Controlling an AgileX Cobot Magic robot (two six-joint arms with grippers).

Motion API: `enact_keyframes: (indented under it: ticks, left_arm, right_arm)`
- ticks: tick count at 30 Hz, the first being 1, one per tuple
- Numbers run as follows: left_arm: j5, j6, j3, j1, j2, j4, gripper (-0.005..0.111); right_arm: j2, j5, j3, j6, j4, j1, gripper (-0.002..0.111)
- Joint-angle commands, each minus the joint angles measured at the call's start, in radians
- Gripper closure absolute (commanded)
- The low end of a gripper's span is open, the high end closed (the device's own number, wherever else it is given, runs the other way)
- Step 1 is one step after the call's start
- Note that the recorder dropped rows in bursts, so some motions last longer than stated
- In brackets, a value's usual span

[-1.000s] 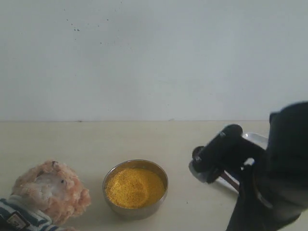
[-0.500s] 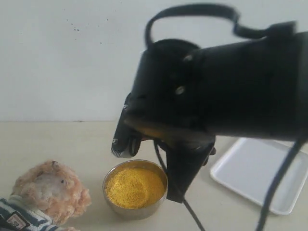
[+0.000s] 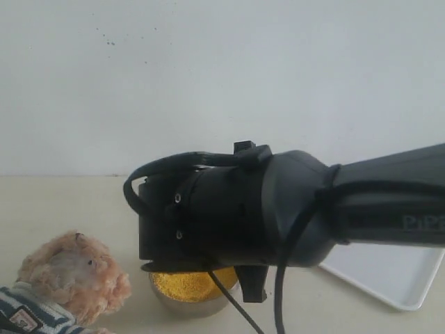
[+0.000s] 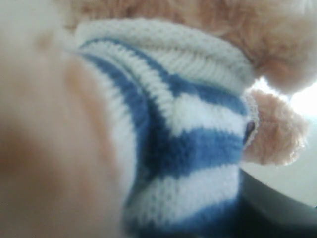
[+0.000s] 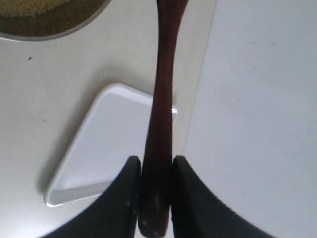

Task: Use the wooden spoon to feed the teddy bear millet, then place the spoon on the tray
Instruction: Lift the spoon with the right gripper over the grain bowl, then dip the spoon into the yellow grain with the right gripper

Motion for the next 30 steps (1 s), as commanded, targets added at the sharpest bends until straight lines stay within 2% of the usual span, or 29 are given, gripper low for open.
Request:
enact_keyframes:
  ticks: [1, 30]
  left_arm:
    - [0.006, 0.006, 0.003, 0.004, -0.008, -0.015, 0.101]
    - [0.006, 0.006, 0.003, 0.004, -0.008, -0.015, 0.101]
  right_arm:
    - [0.02, 0.007, -0.008, 0.0, -0.024, 0.001, 0.107]
    - [0.15, 0.007, -0.008, 0.018, -0.008, -0.003, 0.107]
